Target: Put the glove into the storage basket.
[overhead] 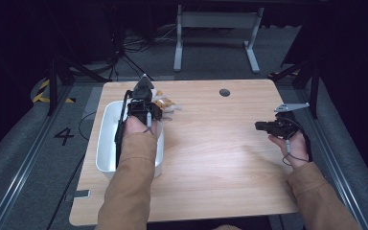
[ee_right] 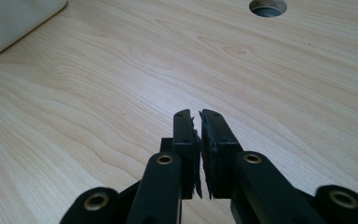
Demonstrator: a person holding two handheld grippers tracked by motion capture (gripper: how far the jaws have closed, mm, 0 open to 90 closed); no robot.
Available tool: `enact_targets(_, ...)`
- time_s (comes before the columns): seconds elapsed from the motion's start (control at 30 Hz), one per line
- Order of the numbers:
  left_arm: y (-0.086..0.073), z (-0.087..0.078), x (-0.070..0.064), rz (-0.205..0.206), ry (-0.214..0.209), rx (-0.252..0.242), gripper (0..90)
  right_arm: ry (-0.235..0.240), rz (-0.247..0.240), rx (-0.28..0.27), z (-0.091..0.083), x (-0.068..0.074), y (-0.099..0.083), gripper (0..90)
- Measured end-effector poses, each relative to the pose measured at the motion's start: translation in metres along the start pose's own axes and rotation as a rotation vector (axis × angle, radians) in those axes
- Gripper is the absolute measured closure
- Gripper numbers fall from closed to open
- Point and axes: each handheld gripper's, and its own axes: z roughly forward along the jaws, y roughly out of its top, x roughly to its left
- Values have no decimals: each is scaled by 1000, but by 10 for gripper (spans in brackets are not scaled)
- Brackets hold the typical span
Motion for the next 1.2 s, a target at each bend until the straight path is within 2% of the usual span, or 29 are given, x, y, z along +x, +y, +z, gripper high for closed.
enact_targets(0.23,-3,-5,13,-45,4,-10,677,1,-7,0,-1,2,0,840)
enact_targets(0.67,-9,-19,35,-92,20,-59,672,-10,-6,7,-3,1,-4,840)
enact_targets(0.8,-12,-13,42,-107,43,-47,671,-13,-3,7,-4,1,-6,839)
enact_targets(0.9,-14,-7,48,-128,40,-43,671,-13,-3,8,-4,0,-7,839)
enact_targets(1.2,-18,2,57,-149,49,-40,669,-13,-6,14,-3,0,-8,839)
